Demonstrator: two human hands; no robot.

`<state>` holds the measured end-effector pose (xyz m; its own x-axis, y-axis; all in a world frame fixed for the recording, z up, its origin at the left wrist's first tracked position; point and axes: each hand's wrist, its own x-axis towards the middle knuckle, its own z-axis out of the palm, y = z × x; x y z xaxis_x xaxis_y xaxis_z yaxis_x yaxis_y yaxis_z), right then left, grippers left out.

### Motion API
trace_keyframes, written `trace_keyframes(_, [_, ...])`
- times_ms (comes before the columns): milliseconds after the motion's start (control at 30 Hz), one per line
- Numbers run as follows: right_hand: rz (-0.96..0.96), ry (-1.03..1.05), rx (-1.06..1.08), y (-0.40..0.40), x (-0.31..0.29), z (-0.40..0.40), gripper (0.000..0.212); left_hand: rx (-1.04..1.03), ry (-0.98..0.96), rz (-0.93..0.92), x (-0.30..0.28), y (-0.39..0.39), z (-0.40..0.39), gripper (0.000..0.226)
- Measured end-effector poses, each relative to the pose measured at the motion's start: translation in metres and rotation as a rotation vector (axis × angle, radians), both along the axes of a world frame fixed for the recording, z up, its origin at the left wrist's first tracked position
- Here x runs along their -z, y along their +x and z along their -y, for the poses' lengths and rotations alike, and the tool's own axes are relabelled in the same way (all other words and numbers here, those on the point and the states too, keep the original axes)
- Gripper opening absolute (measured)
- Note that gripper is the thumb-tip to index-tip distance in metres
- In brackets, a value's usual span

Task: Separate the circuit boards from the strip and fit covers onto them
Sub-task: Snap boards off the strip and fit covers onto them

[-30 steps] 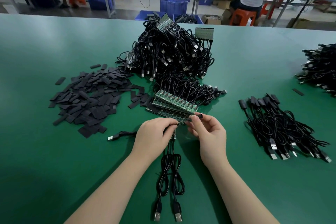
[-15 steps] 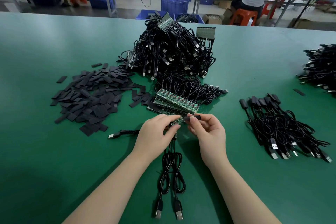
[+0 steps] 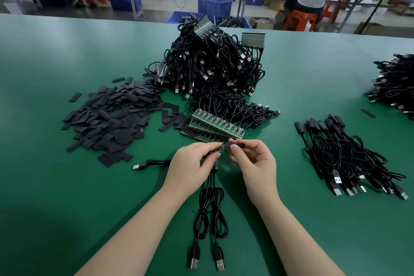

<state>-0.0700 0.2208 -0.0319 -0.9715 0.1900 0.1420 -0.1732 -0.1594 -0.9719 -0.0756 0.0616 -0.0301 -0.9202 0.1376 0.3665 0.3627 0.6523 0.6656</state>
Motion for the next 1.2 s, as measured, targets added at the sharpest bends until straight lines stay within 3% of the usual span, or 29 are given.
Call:
trace_keyframes(500, [0.004,-0.005,0.018,0.0014,-0.0018,0.0002,0.011,-0.064,0.087,0.072,0.0024,-0.0013,-0.0013,0.026])
trace_keyframes(1033, [0.042,-0.012,-0.044,0.0002,-0.0024,-0.0003,0.016,0.040,0.137,0.085,0.0050,-0.0007,0.0022,0.028])
trace_keyframes(1200, [0.078,-0.049,-0.084,-0.0006,-0.0045,-0.0039,0.012,-0.031,0.200,0.091,0.0037,-0.0013,0.0017,0.030])
